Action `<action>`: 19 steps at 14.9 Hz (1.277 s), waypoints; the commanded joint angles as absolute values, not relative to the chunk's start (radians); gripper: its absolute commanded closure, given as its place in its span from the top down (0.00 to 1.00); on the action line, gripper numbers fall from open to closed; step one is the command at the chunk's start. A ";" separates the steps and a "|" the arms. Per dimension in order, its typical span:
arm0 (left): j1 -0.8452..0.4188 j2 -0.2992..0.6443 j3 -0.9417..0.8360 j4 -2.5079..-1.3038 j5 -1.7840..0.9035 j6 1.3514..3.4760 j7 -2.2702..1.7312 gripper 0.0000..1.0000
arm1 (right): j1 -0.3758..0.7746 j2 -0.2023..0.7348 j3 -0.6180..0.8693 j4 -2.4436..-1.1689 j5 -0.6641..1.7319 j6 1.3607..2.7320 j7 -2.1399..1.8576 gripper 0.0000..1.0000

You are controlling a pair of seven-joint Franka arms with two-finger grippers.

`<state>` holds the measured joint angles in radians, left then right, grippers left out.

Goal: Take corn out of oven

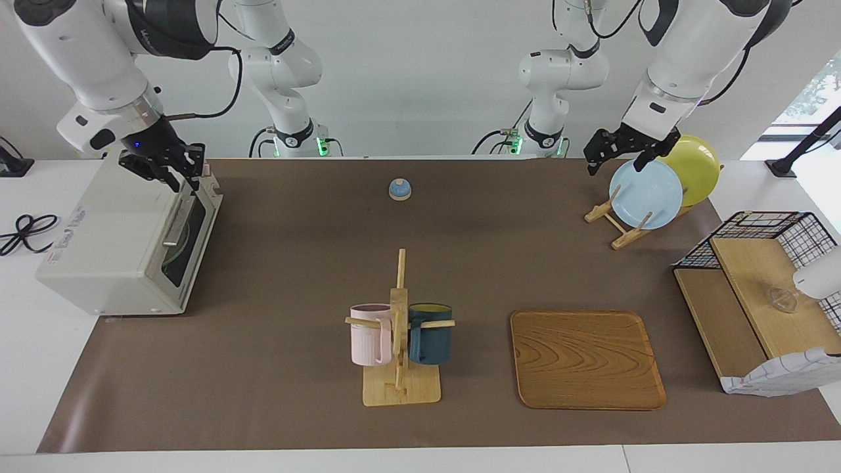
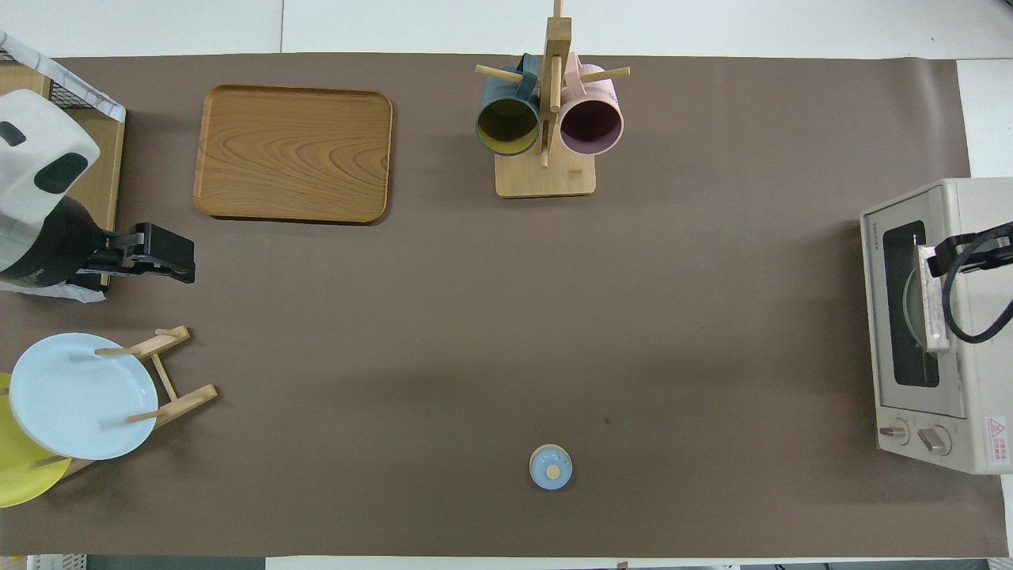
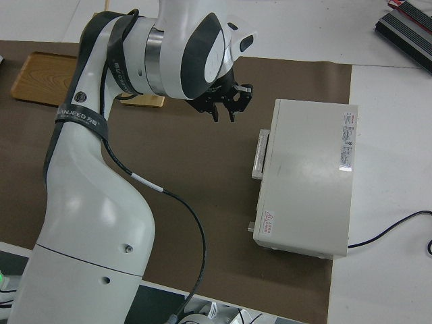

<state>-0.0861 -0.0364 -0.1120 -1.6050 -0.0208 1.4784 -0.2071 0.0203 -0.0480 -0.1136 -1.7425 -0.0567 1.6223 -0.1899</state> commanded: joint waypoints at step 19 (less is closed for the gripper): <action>-0.075 -0.035 -0.120 -1.597 -0.014 1.460 -0.204 1.00 | -0.037 -0.069 -0.115 -2.046 -0.236 1.824 -0.109 0.00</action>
